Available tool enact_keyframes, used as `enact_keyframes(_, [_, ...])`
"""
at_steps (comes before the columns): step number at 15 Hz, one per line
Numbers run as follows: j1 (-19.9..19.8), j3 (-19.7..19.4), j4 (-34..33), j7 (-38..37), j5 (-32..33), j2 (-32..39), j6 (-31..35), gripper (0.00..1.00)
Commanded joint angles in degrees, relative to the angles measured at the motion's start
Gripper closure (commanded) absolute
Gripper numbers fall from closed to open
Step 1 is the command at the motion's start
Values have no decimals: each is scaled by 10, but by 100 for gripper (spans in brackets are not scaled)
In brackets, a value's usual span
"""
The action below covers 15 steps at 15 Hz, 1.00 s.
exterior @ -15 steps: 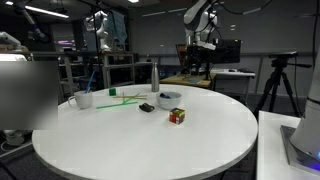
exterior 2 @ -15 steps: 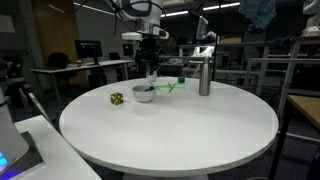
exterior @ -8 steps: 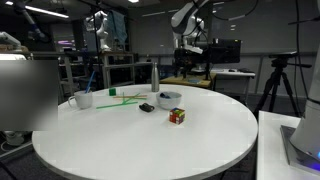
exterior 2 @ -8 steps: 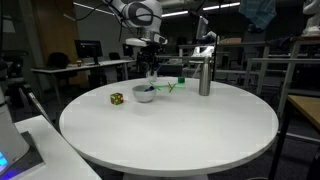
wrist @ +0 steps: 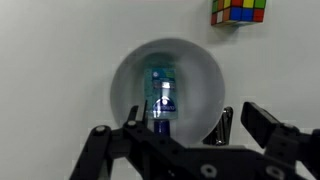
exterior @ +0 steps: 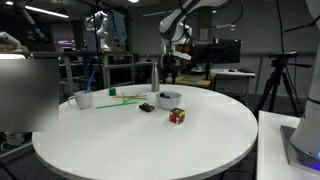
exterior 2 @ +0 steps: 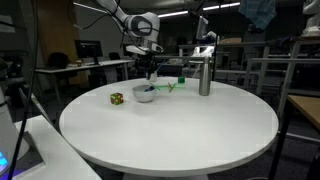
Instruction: Take the bottle out of the bowl and put it on the table
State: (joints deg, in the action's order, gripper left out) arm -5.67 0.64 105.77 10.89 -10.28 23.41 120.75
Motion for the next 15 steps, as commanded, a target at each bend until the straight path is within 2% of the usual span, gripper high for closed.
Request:
enact_keyframes(1, [16, 13, -72, -33, -12, 58, -16, 0])
enact_keyframes(7, [35, 14, -116, -78, 1, 105, -19, 0])
enact_keyframes(15, [39, -9, -100, -111, 25, 92, -6, 0])
